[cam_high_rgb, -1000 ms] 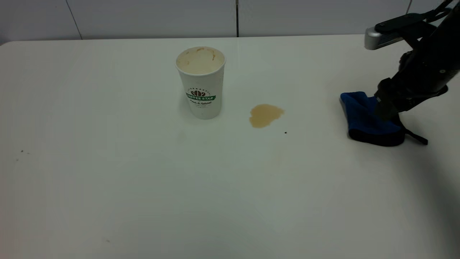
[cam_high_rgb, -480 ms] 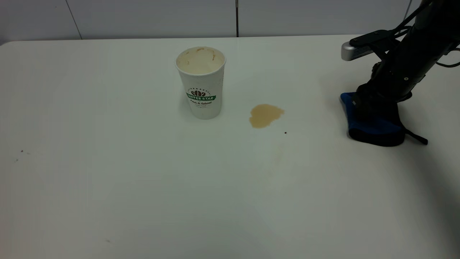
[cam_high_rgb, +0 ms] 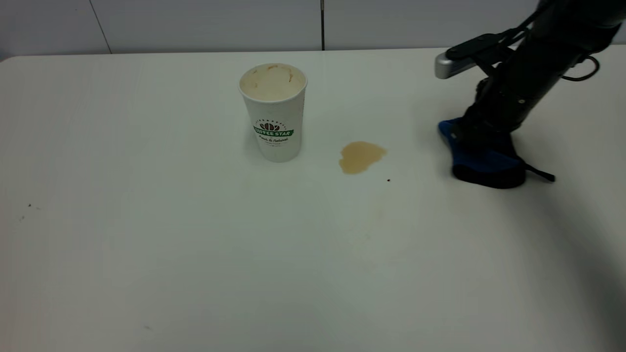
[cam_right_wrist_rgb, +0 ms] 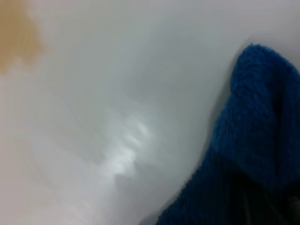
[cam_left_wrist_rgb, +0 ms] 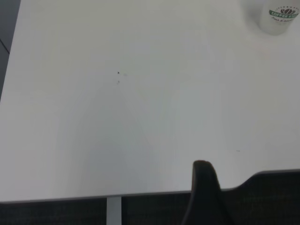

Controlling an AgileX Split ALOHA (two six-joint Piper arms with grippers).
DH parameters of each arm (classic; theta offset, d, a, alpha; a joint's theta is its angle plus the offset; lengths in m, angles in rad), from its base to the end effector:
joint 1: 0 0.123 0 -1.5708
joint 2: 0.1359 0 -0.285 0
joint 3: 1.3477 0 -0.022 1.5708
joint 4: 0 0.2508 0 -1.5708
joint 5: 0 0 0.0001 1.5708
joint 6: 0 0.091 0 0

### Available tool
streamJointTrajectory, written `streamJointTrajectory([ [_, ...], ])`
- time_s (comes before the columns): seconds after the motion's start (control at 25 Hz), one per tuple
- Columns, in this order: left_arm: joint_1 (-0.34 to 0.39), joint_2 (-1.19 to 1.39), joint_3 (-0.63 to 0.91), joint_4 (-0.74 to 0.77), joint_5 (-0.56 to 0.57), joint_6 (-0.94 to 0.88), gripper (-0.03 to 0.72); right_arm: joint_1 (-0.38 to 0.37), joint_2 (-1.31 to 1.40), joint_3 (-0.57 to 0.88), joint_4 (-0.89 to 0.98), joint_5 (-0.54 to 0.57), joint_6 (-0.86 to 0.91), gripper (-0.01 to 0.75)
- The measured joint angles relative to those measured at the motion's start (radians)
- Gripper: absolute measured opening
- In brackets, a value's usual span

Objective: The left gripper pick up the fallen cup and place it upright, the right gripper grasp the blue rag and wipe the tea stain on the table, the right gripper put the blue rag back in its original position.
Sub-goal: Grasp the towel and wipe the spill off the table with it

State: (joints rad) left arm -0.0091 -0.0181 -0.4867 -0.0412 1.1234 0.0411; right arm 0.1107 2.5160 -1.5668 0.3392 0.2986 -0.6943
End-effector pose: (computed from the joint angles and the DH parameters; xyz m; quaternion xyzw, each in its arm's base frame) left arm -0.0088 -0.0033 0.2686 0.0233 0.8675 -0.0126 0.4968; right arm 0.4650 0.0607 -0.0015 -0.2420 0.9458 0.0203 0.2157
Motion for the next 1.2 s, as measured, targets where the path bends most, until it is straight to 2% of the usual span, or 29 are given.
streamJointTrajectory([
  [0.4, 0.0, 0.0, 0.0, 0.0, 0.0, 0.0, 0.524, 0.186, 0.116, -0.234, 0.005, 0.042, 0.0, 0.076],
  [0.6, 0.0, 0.0, 0.0, 0.0, 0.0, 0.0, 0.524, 0.249, 0.126, -0.281, 0.017, 0.149, -0.001, 0.076],
  [0.88, 0.0, 0.0, 0.0, 0.0, 0.0, 0.0, 0.524, 0.278, 0.13, -0.303, 0.031, 0.376, -0.004, 0.074],
  [1.0, 0.0, 0.0, 0.0, 0.0, 0.0, 0.0, 0.524, 0.278, 0.13, -0.307, -0.034, 0.479, -0.004, 0.074],
  [1.12, 0.0, 0.0, 0.0, 0.0, 0.0, 0.0, 0.524, 0.278, 0.125, -0.308, -0.159, 0.516, 0.06, 0.074],
  [1.2, 0.0, 0.0, 0.0, 0.0, 0.0, 0.0, 0.524, 0.277, 0.122, -0.308, -0.268, 0.495, 0.18, 0.074],
])
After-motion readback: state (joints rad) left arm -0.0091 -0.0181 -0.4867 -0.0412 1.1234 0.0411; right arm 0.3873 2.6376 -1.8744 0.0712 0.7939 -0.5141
